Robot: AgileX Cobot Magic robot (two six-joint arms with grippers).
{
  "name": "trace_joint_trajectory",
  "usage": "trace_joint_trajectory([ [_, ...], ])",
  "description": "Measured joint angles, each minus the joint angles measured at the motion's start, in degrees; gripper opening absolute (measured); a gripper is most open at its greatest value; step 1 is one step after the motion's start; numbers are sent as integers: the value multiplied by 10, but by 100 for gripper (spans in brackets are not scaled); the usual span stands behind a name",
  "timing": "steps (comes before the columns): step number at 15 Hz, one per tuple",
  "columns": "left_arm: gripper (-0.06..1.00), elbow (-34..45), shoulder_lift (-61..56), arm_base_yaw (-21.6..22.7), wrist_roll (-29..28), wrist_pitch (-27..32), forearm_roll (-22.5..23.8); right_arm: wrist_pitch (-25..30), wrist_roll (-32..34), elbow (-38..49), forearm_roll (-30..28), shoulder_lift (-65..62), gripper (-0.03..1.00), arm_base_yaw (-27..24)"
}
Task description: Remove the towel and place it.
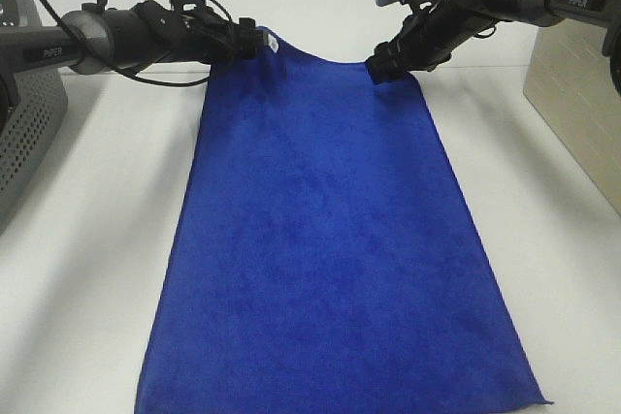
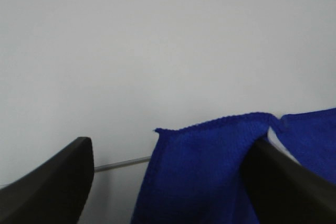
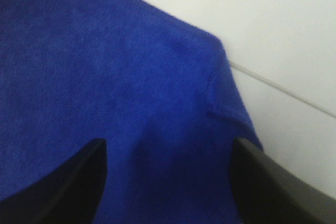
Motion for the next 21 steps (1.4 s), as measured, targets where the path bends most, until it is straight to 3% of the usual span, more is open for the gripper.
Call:
trace_joint_trajectory([
  [1, 72, 0, 0, 0, -6, -4, 0, 34, 0, 0, 0, 1, 63, 0],
  [5, 72, 0, 0, 0, -5, -30, 22, 39, 0, 0, -1, 2, 63, 0],
  [7, 72, 0, 0, 0, -5, -40, 57, 38, 0, -1, -1, 11, 63, 0],
  [9, 72, 0, 1, 0, -18, -41, 58, 38, 0, -1, -1, 24, 63, 0],
  [14, 72, -13, -10, 21, -121, 23, -17, 39, 0, -1, -5, 25, 63, 0],
  [15, 72, -13, -10, 36, -180, 57, -30, 43, 0, -2, -6, 25, 63, 0],
  [17, 72, -13, -10, 54, -233, 111, -32, 49, 0, -2, -6, 25, 63, 0],
  [19, 72, -13, -10, 62, -225, 127, -29, 53, 0, -4, -7, 25, 63, 0],
  [21, 72, -27, -10, 57, -159, 127, -26, 54, 1, -4, -7, 25, 63, 0],
])
